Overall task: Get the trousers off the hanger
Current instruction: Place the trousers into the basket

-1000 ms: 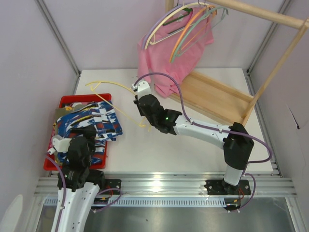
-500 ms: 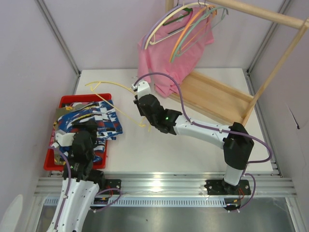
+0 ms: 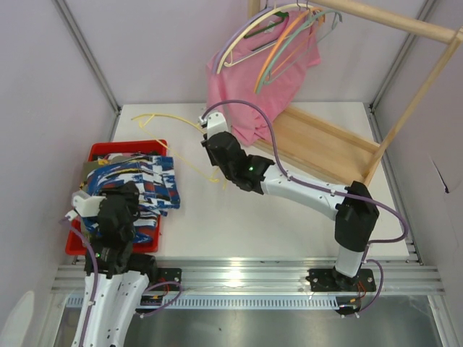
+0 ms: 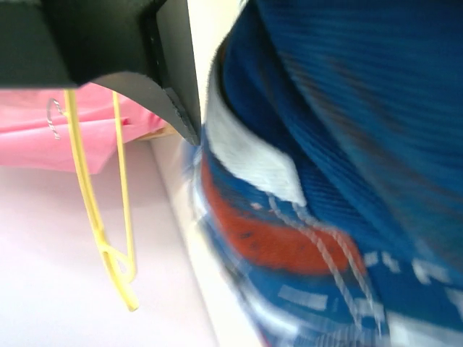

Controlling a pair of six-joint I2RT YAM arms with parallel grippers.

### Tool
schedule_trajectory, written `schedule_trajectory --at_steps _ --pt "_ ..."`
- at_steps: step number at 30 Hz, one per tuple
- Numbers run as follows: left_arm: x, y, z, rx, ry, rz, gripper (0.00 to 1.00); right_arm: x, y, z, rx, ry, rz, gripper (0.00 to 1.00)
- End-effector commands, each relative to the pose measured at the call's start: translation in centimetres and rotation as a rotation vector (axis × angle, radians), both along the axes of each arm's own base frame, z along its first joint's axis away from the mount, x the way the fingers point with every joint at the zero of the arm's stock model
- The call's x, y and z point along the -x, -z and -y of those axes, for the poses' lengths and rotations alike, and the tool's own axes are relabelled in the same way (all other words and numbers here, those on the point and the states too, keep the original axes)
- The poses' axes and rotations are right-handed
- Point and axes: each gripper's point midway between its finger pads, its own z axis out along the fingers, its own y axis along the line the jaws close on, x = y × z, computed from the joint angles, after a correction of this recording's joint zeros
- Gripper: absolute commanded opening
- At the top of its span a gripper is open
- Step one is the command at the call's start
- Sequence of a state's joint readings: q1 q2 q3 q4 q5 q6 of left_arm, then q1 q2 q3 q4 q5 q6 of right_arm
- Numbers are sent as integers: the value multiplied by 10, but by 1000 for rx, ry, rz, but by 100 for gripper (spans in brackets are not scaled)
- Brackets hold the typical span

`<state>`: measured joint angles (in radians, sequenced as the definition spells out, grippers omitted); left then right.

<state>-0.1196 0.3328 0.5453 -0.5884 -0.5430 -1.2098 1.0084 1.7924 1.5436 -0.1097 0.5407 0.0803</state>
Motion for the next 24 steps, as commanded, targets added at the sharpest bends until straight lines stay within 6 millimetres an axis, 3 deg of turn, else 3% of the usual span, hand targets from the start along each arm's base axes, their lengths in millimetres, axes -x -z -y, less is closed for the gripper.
schedule_trajectory --at_steps 1,4,11,19,22,24 --pt "19 -73 -15 -126 -17 87 0 -11 -74 2 -118 39 104 0" --pt "28 -86 -19 -168 -16 74 0 -11 -89 4 -129 33 111 0" --pt "30 -65 -20 -168 -13 -43 0 -11 -107 19 -86 52 142 0" --pt "53 -53 -49 -177 -192 -66 3 -12 -100 32 -79 59 116 0" --pt "60 -46 -59 -174 -265 -79 6 -11 -98 35 -69 64 109 0" --pt "66 -42 -66 -160 -321 -93 18 -11 -99 39 -65 68 111 0"
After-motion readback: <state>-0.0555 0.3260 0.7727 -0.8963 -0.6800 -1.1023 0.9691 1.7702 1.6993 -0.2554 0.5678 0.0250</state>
